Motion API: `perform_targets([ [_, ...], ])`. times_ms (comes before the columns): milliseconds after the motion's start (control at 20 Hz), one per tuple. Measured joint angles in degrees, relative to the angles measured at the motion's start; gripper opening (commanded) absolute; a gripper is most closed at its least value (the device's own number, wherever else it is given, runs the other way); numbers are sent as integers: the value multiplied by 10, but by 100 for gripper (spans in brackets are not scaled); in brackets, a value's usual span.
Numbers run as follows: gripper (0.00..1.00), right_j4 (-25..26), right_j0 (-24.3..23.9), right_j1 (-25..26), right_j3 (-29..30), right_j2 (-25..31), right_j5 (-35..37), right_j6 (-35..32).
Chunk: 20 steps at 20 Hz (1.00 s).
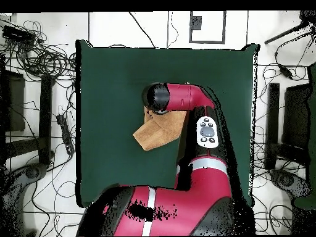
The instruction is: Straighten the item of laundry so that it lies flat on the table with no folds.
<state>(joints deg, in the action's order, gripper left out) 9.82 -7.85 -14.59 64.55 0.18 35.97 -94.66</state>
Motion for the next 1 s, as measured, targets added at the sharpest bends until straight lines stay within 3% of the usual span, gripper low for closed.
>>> perform_targets([
  [1000,100,2,11,-3,-7,-1,73,0],
])
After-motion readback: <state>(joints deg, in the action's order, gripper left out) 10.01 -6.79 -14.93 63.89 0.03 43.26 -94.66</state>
